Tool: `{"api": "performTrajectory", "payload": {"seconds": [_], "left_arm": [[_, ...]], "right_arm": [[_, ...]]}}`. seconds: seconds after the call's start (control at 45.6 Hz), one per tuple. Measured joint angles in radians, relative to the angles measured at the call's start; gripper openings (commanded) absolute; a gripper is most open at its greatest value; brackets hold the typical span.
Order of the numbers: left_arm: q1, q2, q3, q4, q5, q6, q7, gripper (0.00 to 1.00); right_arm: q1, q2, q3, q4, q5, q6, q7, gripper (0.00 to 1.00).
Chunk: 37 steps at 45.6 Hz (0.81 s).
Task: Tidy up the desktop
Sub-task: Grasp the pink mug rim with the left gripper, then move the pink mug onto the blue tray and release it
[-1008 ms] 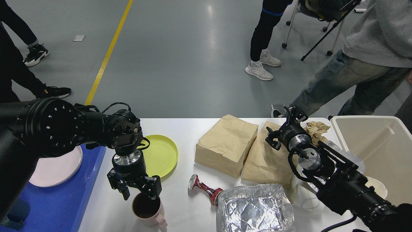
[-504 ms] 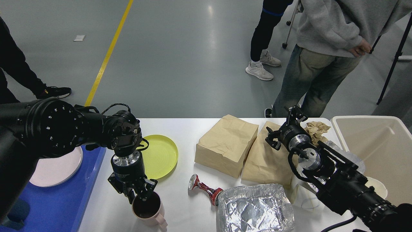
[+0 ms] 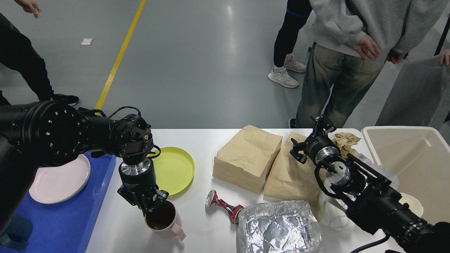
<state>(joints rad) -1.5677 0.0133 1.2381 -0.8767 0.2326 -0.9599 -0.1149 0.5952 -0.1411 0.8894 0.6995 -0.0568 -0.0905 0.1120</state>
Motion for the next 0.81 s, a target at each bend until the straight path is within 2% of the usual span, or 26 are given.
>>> {"api": "performTrajectory", "payload": {"seconds": [0.307,0.438,0.482,0.679,0.811], "left_arm": [[-0.152,0.176,0.004,-0.103,-0.008,0.0,0.001,0.0],[-0.15,0.27,0.026,-0.094,-0.007,0.0,0.02,0.0],[-0.139,0.337,0.044,-0.074,-0.006,0.0,0.038,0.0],[-0.12,0.525,0.083,-0.012,0.005,0.0,0.062,0.0],[-0.07,0.602,0.086,0.02,0.008,0.0,0.089,0.0]], "right_arm": [[0.0,0.0,0.0,0.0,0.0,0.0,0.0,1.0],[0.0,0.0,0.0,0.0,0.0,0.0,0.0,1.0],[0.0,0.0,0.0,0.0,0.0,0.0,0.0,1.0],[0.0,0.0,-0.001,0.0,0.0,0.0,0.0,1.0],[0.0,0.0,-0.001,0.0,0.0,0.0,0.0,1.0]]}}
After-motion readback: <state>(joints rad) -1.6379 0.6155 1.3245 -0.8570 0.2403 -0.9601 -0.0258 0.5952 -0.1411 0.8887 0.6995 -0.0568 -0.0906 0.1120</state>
